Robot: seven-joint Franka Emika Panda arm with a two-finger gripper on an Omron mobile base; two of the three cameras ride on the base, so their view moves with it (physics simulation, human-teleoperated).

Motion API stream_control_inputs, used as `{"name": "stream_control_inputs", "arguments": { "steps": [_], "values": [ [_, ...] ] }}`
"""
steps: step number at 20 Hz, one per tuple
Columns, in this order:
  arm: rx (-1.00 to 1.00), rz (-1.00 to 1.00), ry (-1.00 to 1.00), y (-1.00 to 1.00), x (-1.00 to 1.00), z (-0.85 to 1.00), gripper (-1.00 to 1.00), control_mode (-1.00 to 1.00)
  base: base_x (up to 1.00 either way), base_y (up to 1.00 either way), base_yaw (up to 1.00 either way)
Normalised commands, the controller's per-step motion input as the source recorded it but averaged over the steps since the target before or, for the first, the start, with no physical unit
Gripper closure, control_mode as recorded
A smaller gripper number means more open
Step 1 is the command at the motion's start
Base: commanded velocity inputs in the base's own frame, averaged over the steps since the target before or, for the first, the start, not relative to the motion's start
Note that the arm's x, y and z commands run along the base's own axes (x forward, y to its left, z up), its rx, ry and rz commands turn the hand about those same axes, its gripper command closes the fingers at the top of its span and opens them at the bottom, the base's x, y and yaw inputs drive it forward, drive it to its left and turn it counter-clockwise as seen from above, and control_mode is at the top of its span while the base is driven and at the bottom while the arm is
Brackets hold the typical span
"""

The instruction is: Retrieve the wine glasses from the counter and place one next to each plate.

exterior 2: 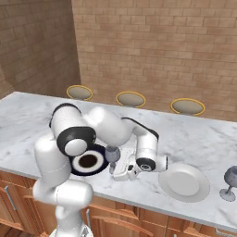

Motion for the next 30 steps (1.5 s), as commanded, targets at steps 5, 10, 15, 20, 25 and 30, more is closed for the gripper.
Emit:
{"name": "stream_control_inputs", "arguments": {
  "steps": [5, 10, 15, 20, 25, 30],
  "values": [
    [0.00, 0.00, 0.00, -0.05, 0.00, -0.25, 1.00, -1.00, 0.00, 0.00, 0.00],
    [0.00, 0.00, 0.00, -0.06, 0.01, -0.25, 1.00, -1.00, 0.00, 0.00, 0.00],
    [0.00, 0.00, 0.00, -0.01, 0.00, -0.29, -1.00, -1.00, 0.00, 0.00, 0.00],
    [0.00, -0.02, 0.00, -0.23, -0.02, -0.10, -1.00, -1.00, 0.00, 0.00, 0.00],
    [0.00, -0.06, 0.00, -0.31, 0.00, 0.00, -1.00, -1.00, 0.00, 0.00, 0.00],
    [0.00, -0.19, -0.07, -0.24, -0.18, 0.11, -1.00, -1.00, 0.00, 0.00, 0.00]
  ]
}}
